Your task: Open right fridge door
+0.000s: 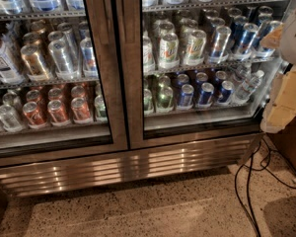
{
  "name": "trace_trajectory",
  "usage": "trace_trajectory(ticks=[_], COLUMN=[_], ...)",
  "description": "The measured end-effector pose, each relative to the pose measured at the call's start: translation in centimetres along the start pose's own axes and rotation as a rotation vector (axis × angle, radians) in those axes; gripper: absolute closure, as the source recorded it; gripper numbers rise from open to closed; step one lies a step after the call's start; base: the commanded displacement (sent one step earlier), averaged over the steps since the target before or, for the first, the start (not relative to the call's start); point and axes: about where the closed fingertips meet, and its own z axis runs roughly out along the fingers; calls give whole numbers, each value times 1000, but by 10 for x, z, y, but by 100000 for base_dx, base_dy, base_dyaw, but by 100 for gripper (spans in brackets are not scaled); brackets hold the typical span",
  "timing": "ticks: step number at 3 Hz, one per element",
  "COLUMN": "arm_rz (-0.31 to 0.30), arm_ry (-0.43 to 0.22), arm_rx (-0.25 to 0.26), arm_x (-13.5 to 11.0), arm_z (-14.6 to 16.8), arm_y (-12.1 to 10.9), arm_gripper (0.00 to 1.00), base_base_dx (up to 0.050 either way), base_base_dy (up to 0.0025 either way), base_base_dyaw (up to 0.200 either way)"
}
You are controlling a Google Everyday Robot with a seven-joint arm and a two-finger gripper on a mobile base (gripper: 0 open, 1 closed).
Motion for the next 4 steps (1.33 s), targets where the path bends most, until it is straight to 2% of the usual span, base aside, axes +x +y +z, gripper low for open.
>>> trace_trajectory(ticks=[1,2,3,4], arm_rz=[0,42,72,72], arm_ry=[-1,-63,-140,-141], arm_rx=[2,32,32,33], arm_x=[0,-2,-17,-17], arm_z=[0,1,11,11], arm_y=[0,-17,-37,-38], arm_gripper=[0,0,0,0], base_base_dx=[0,0,0,0], base_base_dy=[0,0,0,0], base_base_dyaw=[0,0,0,0])
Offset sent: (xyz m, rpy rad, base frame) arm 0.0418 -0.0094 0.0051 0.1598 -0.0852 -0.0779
